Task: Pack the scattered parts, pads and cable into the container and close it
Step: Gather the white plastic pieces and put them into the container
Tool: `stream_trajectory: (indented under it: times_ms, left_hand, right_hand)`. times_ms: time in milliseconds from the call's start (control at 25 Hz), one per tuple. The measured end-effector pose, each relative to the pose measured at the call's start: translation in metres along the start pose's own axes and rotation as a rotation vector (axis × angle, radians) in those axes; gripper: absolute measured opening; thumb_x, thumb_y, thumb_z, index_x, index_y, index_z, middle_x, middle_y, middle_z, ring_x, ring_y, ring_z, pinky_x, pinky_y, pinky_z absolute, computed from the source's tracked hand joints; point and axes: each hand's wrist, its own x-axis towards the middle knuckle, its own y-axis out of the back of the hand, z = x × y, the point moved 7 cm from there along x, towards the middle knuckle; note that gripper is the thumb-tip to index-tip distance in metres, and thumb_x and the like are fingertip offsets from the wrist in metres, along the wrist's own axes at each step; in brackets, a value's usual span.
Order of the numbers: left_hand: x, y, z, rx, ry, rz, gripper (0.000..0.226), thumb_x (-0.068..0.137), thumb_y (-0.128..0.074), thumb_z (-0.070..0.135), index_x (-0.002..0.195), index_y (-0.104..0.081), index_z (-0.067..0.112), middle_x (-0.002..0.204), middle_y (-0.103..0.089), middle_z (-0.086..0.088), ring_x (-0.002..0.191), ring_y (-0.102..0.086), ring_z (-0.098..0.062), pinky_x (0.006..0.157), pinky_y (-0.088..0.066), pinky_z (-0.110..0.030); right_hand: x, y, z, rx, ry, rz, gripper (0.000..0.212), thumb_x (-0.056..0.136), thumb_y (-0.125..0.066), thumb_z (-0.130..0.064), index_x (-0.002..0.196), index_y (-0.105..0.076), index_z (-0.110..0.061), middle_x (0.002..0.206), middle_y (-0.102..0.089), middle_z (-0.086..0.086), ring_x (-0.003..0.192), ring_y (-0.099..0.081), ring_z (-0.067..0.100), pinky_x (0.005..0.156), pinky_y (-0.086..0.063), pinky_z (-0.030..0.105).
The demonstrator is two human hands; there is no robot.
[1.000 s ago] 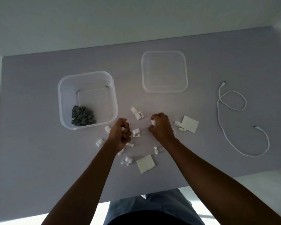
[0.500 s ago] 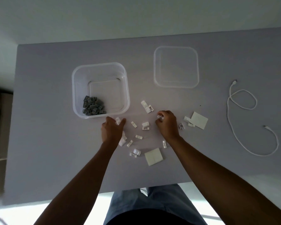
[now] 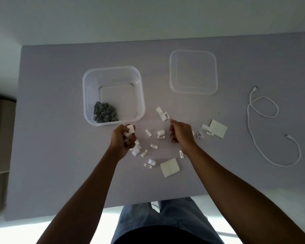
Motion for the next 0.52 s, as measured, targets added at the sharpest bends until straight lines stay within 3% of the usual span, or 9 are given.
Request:
stream_trajectory:
  times_ms: [80,160,280,400,520]
  left_hand:
    - [-0.009,0.002,0.004,-0.072,-0.001,-0.090,0.014,0.065,-0.037,0.019,0.069,-0.047,0.010,0.056,-0.037,-0.005,0.046,-0.019,-0.014,0.045,-0.012,-0.022]
    - [-0.016,0.005,0.008,-0.097,-0.007,-0.121,0.018,0.064,-0.037,0.021,0.071,-0.048,0.009,0.061,-0.040,-0.006,0.050,-0.018,-0.015,0.048,-0.011,-0.025]
    - [-0.019,0.017,0.014,-0.054,-0.015,-0.052,0.028,0.083,-0.038,0.029,0.068,-0.051,0.009,0.063,-0.042,-0.008,0.044,-0.024,-0.014,0.049,-0.011,-0.027]
    - [-0.019,0.033,0.019,0.044,-0.030,0.051,0.039,0.097,-0.044,0.036,0.068,-0.052,0.012,0.058,-0.045,-0.005,0.039,-0.027,-0.010,0.044,-0.014,-0.024]
    - [-0.021,0.045,0.024,0.149,-0.071,0.098,0.023,0.094,-0.048,0.022,0.075,-0.057,0.012,0.063,-0.047,-0.005,0.040,-0.027,-0.009,0.043,-0.017,-0.023]
  right_hand:
    - [0.001,-0.007,-0.006,-0.396,0.284,0.022,0.031,0.090,-0.065,-0.030,0.076,-0.074,-0.004,0.068,-0.070,0.010,0.060,-0.062,0.025,0.060,-0.048,0.031]
    - [-0.007,-0.015,-0.009,-0.598,0.499,-0.014,0.021,0.087,-0.071,-0.027,0.095,-0.078,-0.009,0.093,-0.076,0.007,0.086,-0.070,0.018,0.079,-0.052,0.029]
    - [-0.014,-0.024,-0.003,-0.750,0.571,-0.069,0.026,0.085,-0.073,-0.025,0.109,-0.074,-0.012,0.102,-0.073,0.010,0.093,-0.067,0.022,0.082,-0.052,0.031]
    - [-0.020,-0.027,0.001,-0.772,0.622,-0.049,0.016,0.087,-0.071,-0.025,0.097,-0.075,-0.014,0.091,-0.072,0.010,0.083,-0.067,0.024,0.074,-0.055,0.037]
    - [-0.022,-0.021,0.000,-0.497,0.536,-0.018,0.016,0.087,-0.072,-0.029,0.095,-0.075,-0.015,0.087,-0.074,-0.004,0.082,-0.067,0.010,0.073,-0.054,0.025]
